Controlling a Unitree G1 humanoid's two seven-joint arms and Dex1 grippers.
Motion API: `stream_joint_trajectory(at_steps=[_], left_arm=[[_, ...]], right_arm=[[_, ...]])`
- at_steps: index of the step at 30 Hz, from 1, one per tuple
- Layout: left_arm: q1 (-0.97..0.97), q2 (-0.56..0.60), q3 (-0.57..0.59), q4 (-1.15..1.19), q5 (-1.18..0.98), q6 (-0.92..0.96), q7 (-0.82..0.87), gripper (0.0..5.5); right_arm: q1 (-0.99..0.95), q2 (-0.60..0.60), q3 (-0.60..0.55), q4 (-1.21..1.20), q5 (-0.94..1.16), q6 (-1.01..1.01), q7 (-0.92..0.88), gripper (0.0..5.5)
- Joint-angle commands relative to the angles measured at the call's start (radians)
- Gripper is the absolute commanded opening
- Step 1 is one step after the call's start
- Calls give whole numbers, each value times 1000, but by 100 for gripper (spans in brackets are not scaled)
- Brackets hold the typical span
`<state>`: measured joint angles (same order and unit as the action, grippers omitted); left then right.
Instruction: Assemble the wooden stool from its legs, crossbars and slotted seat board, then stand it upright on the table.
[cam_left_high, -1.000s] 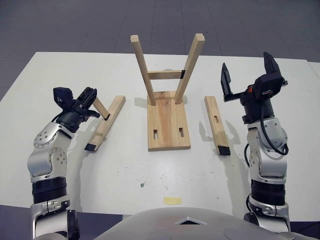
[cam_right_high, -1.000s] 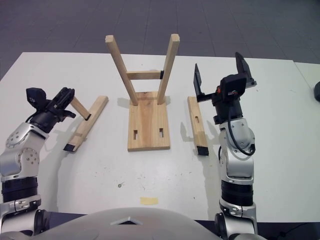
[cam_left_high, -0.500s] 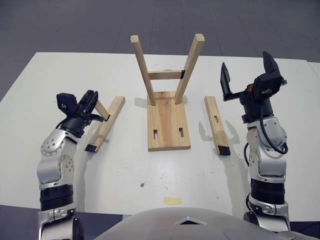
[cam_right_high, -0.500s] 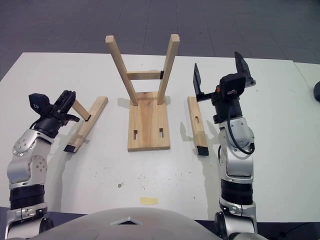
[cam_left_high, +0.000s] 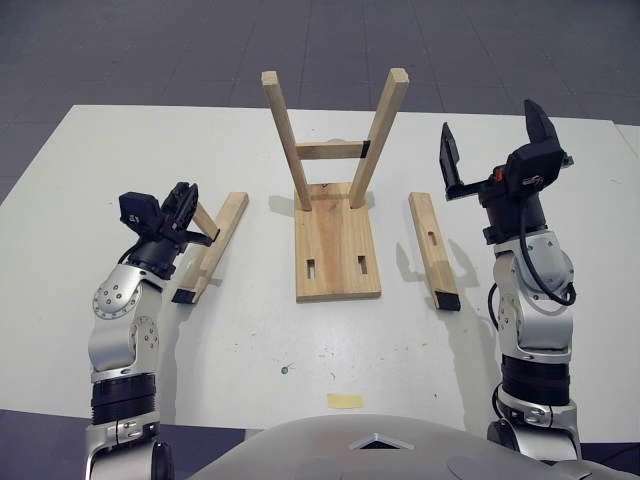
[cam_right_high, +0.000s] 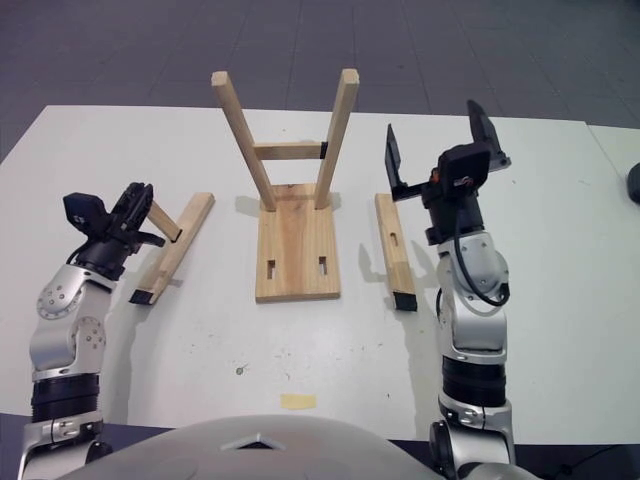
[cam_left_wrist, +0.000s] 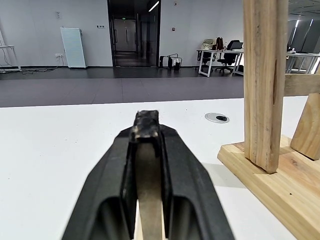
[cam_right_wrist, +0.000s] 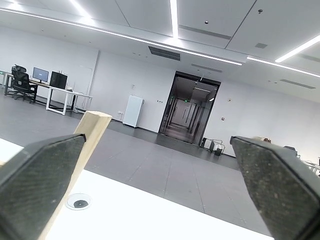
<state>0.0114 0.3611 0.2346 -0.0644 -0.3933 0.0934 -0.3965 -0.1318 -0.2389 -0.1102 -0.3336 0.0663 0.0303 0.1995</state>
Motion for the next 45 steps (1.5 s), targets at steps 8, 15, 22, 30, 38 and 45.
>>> stream_joint_trajectory(at_steps=[8,15,22,30,38,45], left_arm=[[-7,12,-36,-3,28,113,21,79],[-67,15,-17,-34,0,160,26,187],[-148,34,11,-111,-22,208,44,296],[-229,74,54,-218,-57,303,79,426],[-363,112,78,-246,-105,394,94,537],[-467,109,96,-178,-136,457,117,537]], right_arm=[[-22,-1,12,11,-12,-12,-4,540],[-26,2,15,19,-15,-20,-11,540],[-35,5,23,33,-13,-27,-11,540],[-44,3,31,43,-8,-27,-6,540],[-30,9,34,31,-10,-22,-14,540],[-10,23,43,14,-22,-24,-32,540]])
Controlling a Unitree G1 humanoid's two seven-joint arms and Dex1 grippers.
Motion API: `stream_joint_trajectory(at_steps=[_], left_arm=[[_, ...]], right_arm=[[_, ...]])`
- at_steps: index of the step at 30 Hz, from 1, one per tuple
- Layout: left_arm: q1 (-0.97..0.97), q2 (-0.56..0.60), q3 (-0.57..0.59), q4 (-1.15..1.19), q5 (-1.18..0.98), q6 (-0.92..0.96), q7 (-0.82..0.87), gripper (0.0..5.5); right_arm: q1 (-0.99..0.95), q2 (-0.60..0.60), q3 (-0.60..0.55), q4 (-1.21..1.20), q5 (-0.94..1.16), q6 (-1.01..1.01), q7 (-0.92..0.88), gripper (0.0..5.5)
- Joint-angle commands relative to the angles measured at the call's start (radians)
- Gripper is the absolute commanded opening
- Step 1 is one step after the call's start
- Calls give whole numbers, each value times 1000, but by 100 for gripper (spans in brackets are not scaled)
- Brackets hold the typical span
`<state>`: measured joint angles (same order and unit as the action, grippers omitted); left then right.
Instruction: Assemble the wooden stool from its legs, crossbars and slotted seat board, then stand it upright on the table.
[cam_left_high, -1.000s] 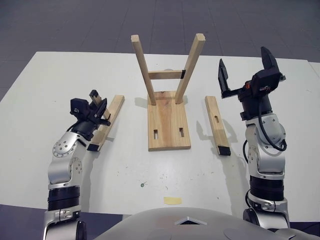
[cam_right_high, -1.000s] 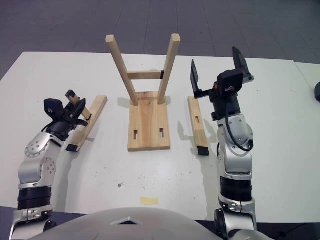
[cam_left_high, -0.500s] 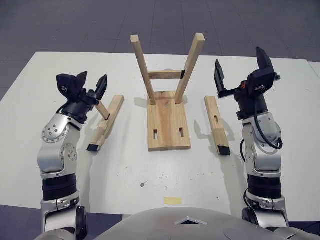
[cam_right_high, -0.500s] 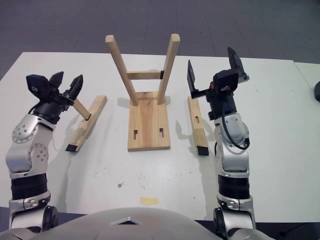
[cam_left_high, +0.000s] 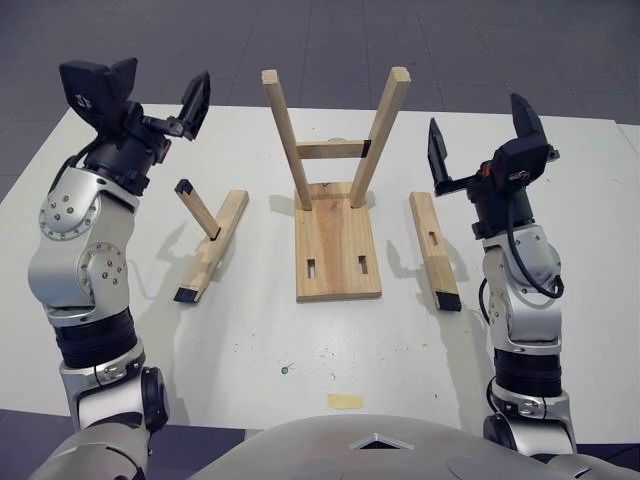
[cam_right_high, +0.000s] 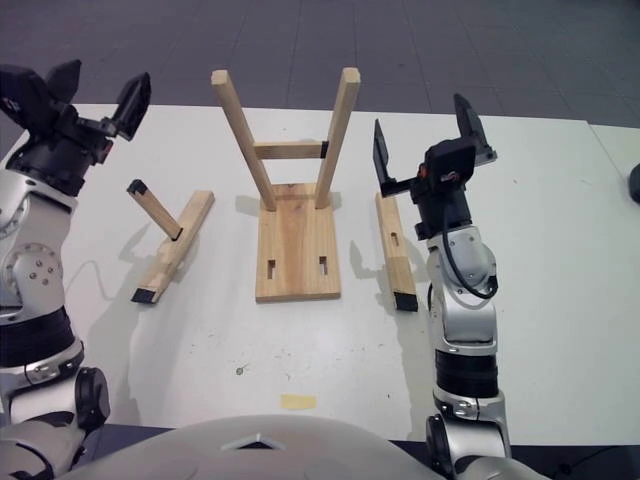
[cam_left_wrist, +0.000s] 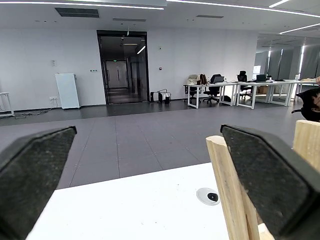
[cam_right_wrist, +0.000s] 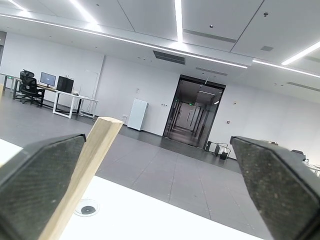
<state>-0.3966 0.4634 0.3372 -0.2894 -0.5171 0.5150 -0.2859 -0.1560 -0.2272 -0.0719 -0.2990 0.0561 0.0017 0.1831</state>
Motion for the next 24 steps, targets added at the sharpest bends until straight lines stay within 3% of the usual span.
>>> stream_joint_trajectory(at_steps=[1,9,24], left_arm=[[-63,4,-20,68,-3,35,1,537],[-30,20,-111,159,115,-5,-25,537],[-41,32,-128,232,207,-36,-45,537]], right_arm=[[20,14,6,-23,-13,3,-19,540],[20,28,17,-17,-24,-5,-30,540],[21,37,20,-26,-30,-2,-39,540]])
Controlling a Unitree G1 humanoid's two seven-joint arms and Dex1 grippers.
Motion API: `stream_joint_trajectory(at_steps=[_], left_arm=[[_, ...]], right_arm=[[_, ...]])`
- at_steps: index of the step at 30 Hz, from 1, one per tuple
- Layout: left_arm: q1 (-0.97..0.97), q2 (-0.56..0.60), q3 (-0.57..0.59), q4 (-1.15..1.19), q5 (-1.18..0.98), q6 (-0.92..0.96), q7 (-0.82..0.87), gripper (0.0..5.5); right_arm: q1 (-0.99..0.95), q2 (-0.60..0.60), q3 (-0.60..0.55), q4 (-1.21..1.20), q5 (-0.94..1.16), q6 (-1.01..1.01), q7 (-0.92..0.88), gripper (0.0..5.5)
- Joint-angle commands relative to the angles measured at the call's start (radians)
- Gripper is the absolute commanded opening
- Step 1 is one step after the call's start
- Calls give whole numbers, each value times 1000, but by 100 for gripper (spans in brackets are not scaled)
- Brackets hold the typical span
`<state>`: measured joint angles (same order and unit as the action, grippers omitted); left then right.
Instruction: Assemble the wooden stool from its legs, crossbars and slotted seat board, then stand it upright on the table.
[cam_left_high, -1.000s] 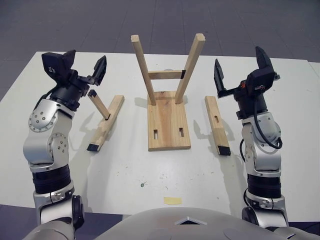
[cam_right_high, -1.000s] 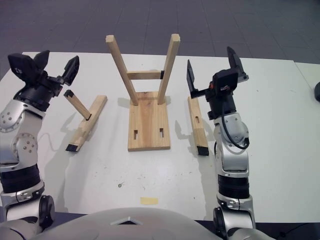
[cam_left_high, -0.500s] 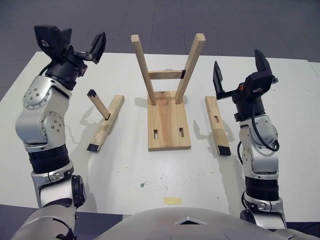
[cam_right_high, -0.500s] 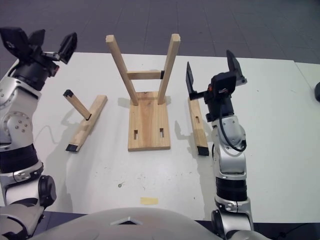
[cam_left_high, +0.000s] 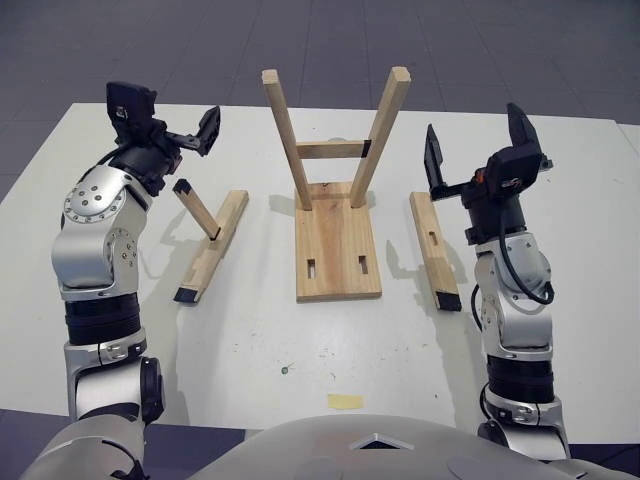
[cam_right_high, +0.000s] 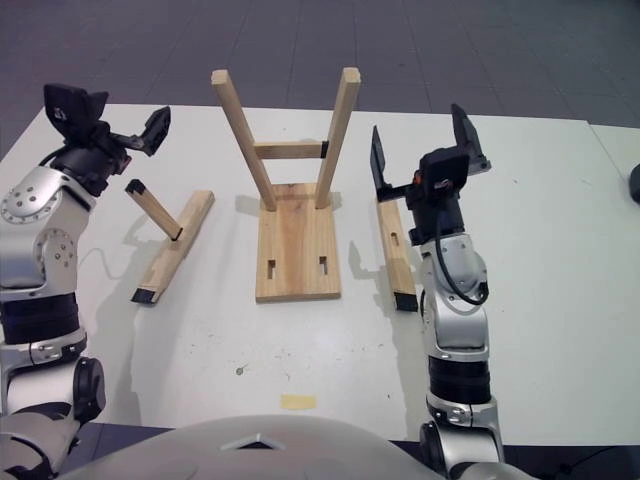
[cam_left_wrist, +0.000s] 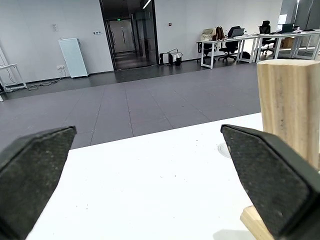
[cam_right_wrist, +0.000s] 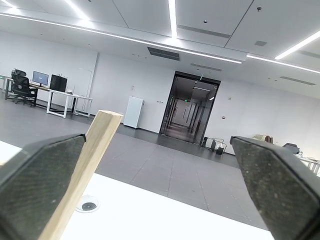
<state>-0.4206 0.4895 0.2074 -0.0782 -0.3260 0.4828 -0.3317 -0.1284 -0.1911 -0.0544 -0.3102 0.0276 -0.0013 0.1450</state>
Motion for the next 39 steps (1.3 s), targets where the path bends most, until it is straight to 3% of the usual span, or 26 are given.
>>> stream_joint_trajectory(at_steps=[1,7,16,22,32,39], left_arm=[[-28,8,11,19,12,-3,3,537],[-91,-10,69,30,-13,-36,29,537],[91,-57,-129,246,144,-92,0,537],[61,-60,-126,286,155,-123,-11,537],[-20,-9,-25,-15,77,20,15,537],[-3,92,30,-255,37,292,20,537]], right_arm=[[-9,1,1,-16,0,1,-1,540],[-20,1,-1,-26,8,7,1,540],[-12,10,4,-20,6,11,-2,540],[0,11,-1,-31,6,19,-3,540],[8,16,9,-38,9,22,-3,540],[48,23,5,-64,-3,16,-17,540]])
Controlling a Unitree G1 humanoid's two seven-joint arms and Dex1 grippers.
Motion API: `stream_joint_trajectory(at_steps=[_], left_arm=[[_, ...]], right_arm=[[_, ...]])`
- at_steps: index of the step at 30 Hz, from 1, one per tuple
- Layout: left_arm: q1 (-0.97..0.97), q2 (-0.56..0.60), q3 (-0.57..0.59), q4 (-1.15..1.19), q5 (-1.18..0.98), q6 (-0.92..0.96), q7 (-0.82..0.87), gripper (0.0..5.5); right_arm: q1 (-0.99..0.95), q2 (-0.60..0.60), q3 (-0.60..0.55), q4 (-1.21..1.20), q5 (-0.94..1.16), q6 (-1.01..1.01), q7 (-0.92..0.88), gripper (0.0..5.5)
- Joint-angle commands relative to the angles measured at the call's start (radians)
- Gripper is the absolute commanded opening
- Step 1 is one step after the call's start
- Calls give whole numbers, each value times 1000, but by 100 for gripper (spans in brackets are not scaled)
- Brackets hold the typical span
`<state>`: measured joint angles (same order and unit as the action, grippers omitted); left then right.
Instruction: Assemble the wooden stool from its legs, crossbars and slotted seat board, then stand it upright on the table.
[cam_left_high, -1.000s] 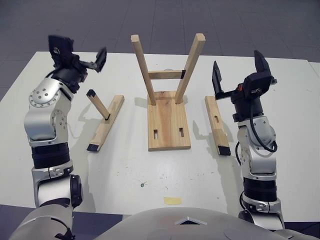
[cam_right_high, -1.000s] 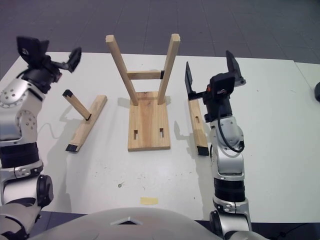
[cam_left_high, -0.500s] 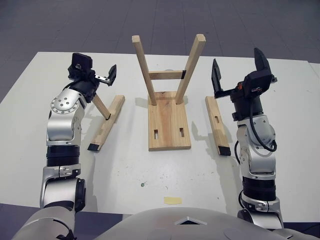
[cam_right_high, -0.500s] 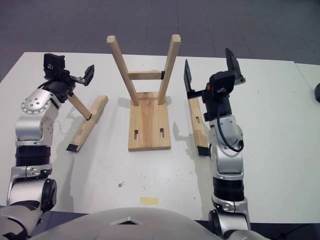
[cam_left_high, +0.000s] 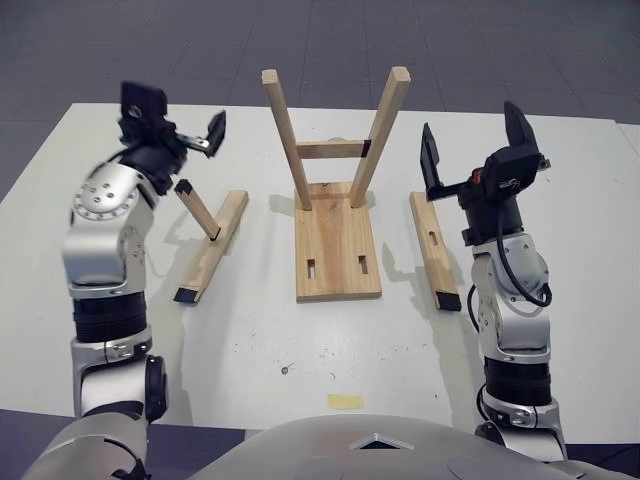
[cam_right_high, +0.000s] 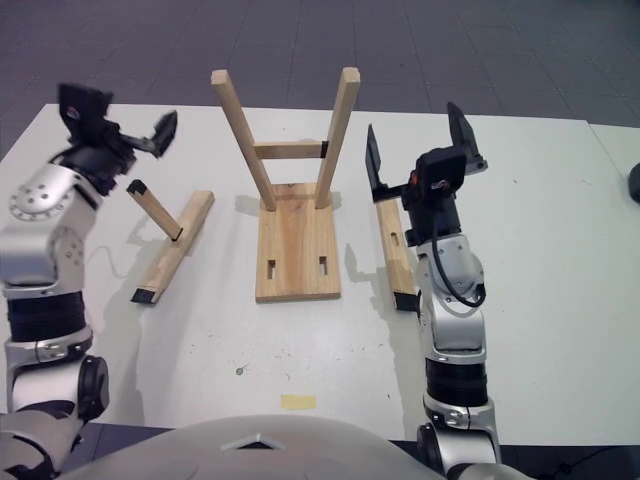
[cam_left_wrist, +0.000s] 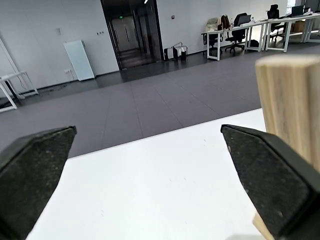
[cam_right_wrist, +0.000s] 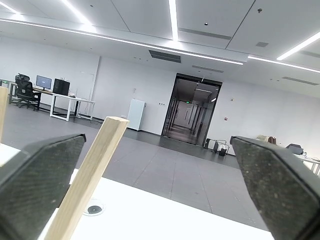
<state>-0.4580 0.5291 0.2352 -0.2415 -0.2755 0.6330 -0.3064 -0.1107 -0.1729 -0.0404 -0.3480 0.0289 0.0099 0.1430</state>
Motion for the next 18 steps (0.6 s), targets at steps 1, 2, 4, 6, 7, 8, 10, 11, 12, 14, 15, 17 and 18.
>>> stream_joint_trajectory(at_steps=[1,2,4,6,7,8,10,11,12,14,15,17,18], left_arm=[[55,58,9,-116,-25,192,-6,537],[86,66,13,-142,-35,234,-11,537],[136,76,26,-180,-61,321,-24,537],[171,102,30,-205,-82,389,-46,537],[184,116,36,-217,-96,419,-62,537],[195,128,40,-225,-106,442,-72,537],[204,153,37,-217,-108,470,-85,537],[208,167,16,-203,-103,469,-95,537],[211,176,-3,-186,-105,474,-107,537],[226,195,-41,-157,-100,465,-131,537],[237,194,-51,-136,-97,467,-133,537],[265,206,-76,-83,-73,447,-137,537],[273,207,-85,-54,-69,443,-140,537]], right_arm=[[44,7,-11,-34,-8,5,-21,540],[58,10,-13,-40,-11,4,-25,540],[83,13,-12,-55,-18,6,-36,540],[108,17,-5,-69,-31,7,-49,540],[118,22,-1,-76,-38,10,-56,540],[128,26,2,-83,-43,11,-62,540],[146,35,7,-96,-49,16,-72,540],[156,38,9,-100,-53,15,-77,540],[162,42,13,-102,-59,15,-82,540],[164,51,22,-100,-69,16,-91,540],[162,53,24,-100,-70,17,-94,540],[160,57,25,-101,-72,18,-97,540],[162,60,26,-102,-73,17,-99,540]])
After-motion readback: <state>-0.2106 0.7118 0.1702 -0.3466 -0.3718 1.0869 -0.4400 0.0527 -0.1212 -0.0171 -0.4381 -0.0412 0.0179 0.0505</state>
